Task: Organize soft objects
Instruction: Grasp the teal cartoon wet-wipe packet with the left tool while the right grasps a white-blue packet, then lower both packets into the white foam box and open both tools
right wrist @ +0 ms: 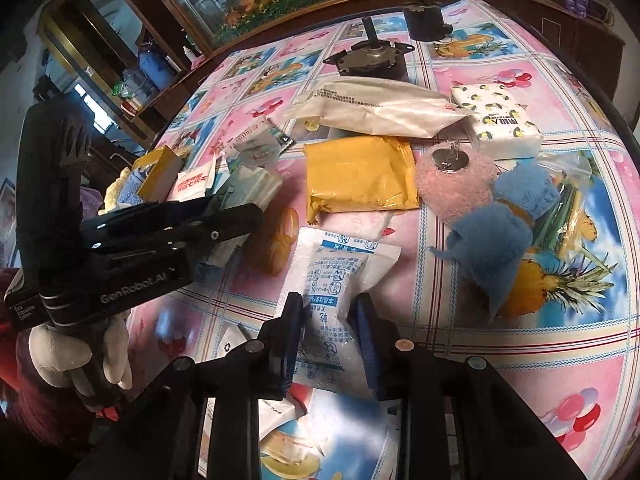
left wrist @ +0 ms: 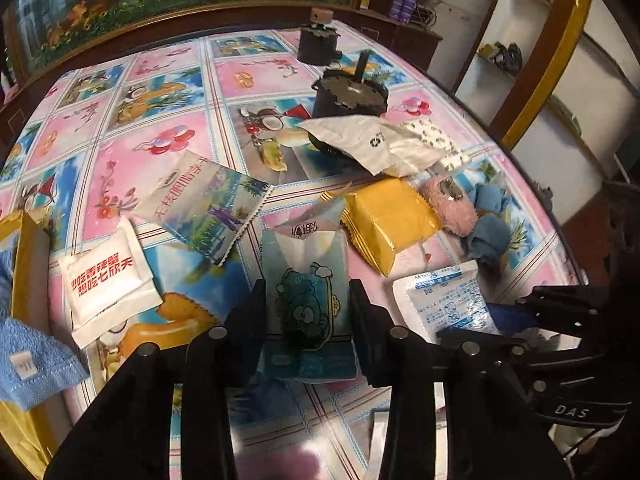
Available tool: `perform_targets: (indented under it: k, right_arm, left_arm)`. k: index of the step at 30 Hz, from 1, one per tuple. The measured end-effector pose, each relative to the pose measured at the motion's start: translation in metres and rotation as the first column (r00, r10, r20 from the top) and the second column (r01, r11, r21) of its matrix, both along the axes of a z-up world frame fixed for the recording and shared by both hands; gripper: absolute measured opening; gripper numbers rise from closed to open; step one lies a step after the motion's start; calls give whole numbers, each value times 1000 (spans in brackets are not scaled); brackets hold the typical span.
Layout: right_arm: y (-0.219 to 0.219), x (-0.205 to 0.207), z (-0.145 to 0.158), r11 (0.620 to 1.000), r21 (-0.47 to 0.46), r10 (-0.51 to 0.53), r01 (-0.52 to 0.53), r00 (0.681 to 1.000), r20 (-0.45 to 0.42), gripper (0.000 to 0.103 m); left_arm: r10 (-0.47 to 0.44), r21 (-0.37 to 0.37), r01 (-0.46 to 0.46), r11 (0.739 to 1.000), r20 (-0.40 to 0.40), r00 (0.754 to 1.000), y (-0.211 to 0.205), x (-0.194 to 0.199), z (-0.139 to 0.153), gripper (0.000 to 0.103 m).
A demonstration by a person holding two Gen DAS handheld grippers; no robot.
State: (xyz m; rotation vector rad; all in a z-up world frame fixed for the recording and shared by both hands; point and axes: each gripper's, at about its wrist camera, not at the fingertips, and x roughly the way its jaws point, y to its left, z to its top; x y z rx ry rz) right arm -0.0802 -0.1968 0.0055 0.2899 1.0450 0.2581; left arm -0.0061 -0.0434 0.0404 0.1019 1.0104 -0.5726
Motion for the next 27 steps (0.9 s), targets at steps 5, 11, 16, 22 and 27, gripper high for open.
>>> perform_targets:
  k: [5, 11, 16, 22, 27]
  right_arm:
    - [1, -8, 25, 1000, 20, -11, 9, 997, 70, 25]
    - [35, -11, 58, 993, 76, 78, -90, 987, 140, 25]
    - [105, -4, 74, 967, 93, 220, -237, 962, 162, 25]
    - [208, 14, 76, 914, 75, 384, -398, 911, 148, 25]
    - [278, 33, 65, 882, 45, 462, -469, 880, 110, 27]
  left_arm:
    - [88, -170, -84, 982, 16, 996, 49, -27, 34, 36]
    - [258, -264, -236, 935, 49, 965, 143, -66, 58, 36]
    - [433, -221, -421, 880, 7, 901, 224, -79, 34, 37]
    - [605, -148, -604, 783, -43, 795, 283, -75, 0, 44]
    - [621, -161, -627, 762, -91, 778, 295, -72, -13, 55]
